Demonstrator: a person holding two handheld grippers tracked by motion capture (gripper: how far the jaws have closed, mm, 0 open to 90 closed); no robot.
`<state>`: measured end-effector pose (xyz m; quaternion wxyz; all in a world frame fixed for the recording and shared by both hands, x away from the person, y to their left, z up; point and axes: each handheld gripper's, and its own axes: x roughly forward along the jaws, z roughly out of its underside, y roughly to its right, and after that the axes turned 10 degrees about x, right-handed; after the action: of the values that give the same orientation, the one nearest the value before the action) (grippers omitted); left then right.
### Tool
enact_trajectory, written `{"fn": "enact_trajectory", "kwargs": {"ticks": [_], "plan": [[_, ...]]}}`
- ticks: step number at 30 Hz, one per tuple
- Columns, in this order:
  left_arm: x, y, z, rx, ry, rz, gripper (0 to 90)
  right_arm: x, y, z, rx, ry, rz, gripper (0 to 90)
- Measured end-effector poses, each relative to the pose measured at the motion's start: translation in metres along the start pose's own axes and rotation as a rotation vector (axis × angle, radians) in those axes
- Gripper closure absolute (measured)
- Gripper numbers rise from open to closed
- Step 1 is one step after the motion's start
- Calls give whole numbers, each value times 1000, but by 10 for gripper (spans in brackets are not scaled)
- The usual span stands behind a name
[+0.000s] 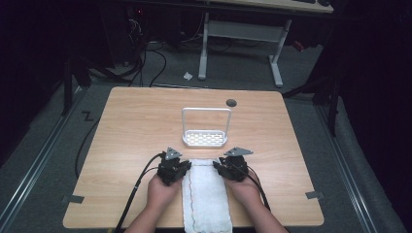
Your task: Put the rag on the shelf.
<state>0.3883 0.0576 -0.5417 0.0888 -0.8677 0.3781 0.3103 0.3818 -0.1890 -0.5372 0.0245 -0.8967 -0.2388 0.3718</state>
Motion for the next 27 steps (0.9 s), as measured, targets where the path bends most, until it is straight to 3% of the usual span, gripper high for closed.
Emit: {"fn": "enact_trajectory", "kwargs": {"ticks": [5, 11, 13, 15, 21, 27], "plan": [[0, 0, 0, 3, 0, -4, 825, 0, -3, 2, -9, 9, -15, 786], [-1, 2, 1, 4, 8, -2, 840, -2, -7, 4, -40, 29, 1, 853], [-5, 2, 2, -4, 42, 4, 844, -6, -8, 4, -48, 52, 1, 855], [-8, 2, 1, -40, 70, 16, 845, -12, -10, 4, -57, 85, 0, 856], [-15, 11, -4, -28, 134, -11, 846, -25, -14, 6, -91, 148, -1, 855], [-24, 20, -9, -1, 194, -27, 846, -35, -17, 5, -93, 198, -14, 855]]}}
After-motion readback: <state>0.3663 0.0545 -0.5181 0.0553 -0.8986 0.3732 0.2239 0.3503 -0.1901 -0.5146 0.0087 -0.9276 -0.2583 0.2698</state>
